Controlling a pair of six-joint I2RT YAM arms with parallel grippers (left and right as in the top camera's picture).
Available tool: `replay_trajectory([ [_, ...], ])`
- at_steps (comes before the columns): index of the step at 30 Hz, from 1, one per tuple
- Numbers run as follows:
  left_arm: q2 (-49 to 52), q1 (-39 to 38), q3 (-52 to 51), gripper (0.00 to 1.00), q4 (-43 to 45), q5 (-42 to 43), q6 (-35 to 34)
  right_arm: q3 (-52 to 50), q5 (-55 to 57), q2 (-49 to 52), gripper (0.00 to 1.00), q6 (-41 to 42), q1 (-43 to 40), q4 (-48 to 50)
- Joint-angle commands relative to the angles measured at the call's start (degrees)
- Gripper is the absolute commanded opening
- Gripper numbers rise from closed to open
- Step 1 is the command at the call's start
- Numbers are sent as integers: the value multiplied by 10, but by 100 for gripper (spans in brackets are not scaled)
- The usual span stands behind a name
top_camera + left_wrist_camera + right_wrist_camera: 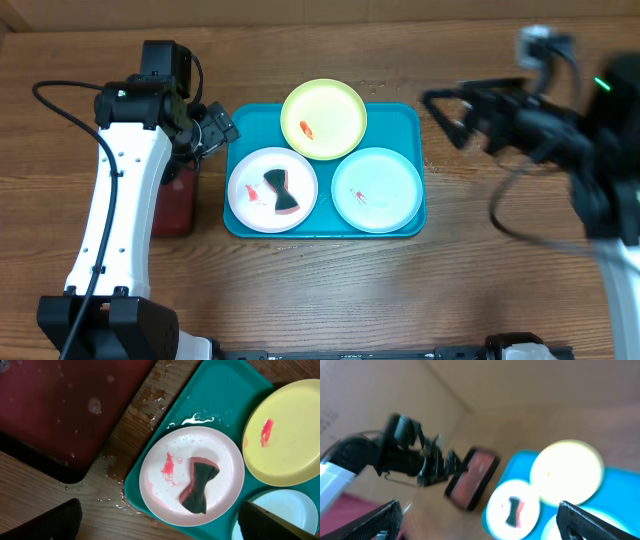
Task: Clean dirty plates on tray and stack at the side
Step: 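Reach the right gripper to the white plate rim and grip it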
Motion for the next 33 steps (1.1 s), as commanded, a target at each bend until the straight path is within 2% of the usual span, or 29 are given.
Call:
replay_trajectory([
  [1, 3, 1, 1, 100, 1, -4, 7, 55, 126, 76, 99, 19, 87, -63],
  [3, 3, 1, 1, 100, 1, -4, 7, 94, 240, 130, 99, 20, 140, -126],
  [6, 3, 1, 1, 100, 1, -4, 7, 147, 323, 214, 100, 20, 203, -183],
  [13, 3, 1, 1, 100, 1, -3, 7, 158, 338, 335, 99, 20, 268, -85],
  [19, 3, 1, 1, 100, -3, -3, 7, 158, 347, 436, 78, 17, 292, -42],
  [20, 3, 1, 1, 100, -7, -3, 7, 158, 348, 449, 66, 15, 294, -38],
  [21, 3, 1, 1, 100, -12, -3, 7, 158, 349, 465, 57, 9, 295, -35],
  [22, 3, 1, 1, 100, -14, -3, 7, 158, 349, 475, 54, 4, 296, -34],
  [26, 5, 1, 1, 100, -15, -2, 16, 158, 351, 514, 53, 0, 300, -35],
  [33, 5, 1, -36, 100, 6, 39, 52, 158, 344, 567, 43, -21, 305, -34],
])
